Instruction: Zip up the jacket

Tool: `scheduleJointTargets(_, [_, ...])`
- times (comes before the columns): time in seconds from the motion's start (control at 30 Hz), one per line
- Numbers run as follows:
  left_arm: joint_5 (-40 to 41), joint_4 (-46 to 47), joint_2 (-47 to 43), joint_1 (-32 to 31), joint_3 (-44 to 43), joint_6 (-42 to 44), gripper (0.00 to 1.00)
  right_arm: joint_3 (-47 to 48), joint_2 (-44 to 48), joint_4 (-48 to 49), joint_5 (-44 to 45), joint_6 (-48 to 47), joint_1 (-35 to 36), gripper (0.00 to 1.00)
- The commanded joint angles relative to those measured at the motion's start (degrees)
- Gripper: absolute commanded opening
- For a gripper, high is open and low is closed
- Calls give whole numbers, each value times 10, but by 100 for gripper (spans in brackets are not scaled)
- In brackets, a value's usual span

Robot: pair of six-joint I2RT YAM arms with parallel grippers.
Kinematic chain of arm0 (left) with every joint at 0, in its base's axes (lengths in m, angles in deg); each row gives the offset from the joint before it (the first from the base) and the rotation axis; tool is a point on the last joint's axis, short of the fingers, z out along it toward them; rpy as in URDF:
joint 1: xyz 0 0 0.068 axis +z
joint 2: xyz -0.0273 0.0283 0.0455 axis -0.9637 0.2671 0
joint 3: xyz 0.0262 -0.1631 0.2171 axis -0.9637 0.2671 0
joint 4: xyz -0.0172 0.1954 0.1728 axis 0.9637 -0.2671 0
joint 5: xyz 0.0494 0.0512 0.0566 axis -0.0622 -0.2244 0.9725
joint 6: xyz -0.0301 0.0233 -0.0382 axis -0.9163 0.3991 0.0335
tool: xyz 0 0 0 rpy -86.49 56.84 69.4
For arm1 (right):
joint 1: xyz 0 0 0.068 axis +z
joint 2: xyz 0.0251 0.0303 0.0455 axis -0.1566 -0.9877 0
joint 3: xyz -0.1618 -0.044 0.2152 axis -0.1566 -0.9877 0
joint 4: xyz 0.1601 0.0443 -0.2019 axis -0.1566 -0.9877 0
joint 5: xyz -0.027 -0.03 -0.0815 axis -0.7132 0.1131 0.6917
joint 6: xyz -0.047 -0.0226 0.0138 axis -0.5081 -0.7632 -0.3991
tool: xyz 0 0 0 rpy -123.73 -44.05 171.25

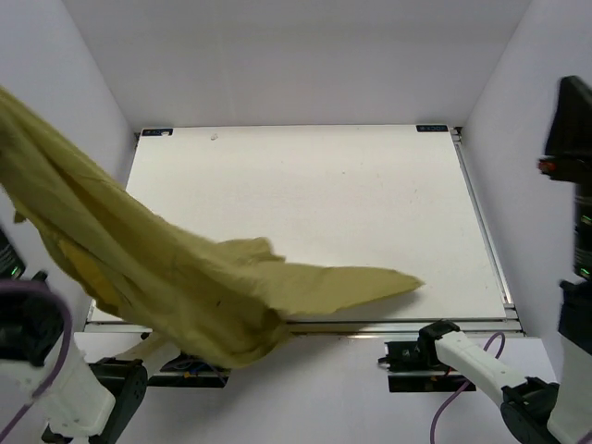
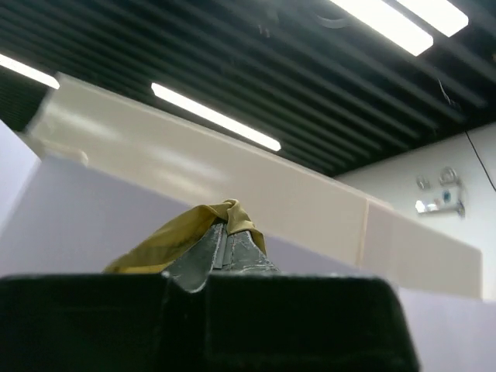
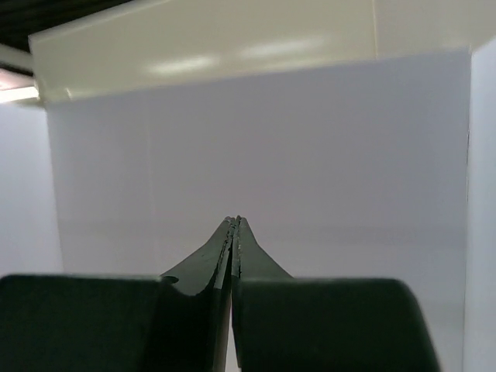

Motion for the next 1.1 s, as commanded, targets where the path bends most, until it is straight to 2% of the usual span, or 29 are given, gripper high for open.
scheduleJointTargets(0.0, [-68,-17,80,3,99,-44,0,-111,-30,-50,23,7,-1,0])
scheduleJointTargets(0.07, [-130,16,120,3,176,-80,0,-183,-39,-45,9,17,-1,0])
scheduleJointTargets(0.1, [-149,26,139,4,192,-93,0,-247,-45,-42,-4,37,-1,0])
scheduleJointTargets(0.17, [-185,48,222,3,204,-121,0,-302,-68,-37,-17,60,-1,0])
scheduleJointTargets(0.23, [-204,49,287,-15,184,-123,0,-375,-80,-29,-41,83,0,0])
scheduleJointTargets(0.27, [-201,35,356,-23,145,-119,0,-400,-90,-12,-53,83,0,0])
scheduleJointTargets(0.33, [-191,17,424,-45,105,-99,0,-463,-107,12,-131,60,-1,0])
scheduleJointTargets(0.4, [-174,-17,520,-55,23,-96,0,-516,-124,28,-230,33,4,25])
scheduleJointTargets(0.43, [-175,-20,548,-55,1,-98,0,-527,-148,39,-246,17,10,39])
scheduleJointTargets(0.47, [-171,-23,586,-55,-17,-101,0,-533,-162,32,-257,3,20,62])
scheduleJointTargets(0.5, [-156,-19,599,-54,-32,-101,0,-538,-178,27,-256,1,41,78])
scheduleJointTargets(0.53, [-148,-7,606,-55,-29,-100,0,-543,-209,17,-245,-26,52,89])
scheduleJointTargets(0.8, [-87,16,619,-53,3,-77,0,-545,-303,-4,-202,-96,165,89])
scheduleJointTargets(0.97, [-37,9,624,-52,6,-77,0,-531,-377,-2,-206,-67,209,89])
scheduleJointTargets(1.07, [-7,12,630,-53,19,-83,0,-528,-417,6,-136,-43,240,89])
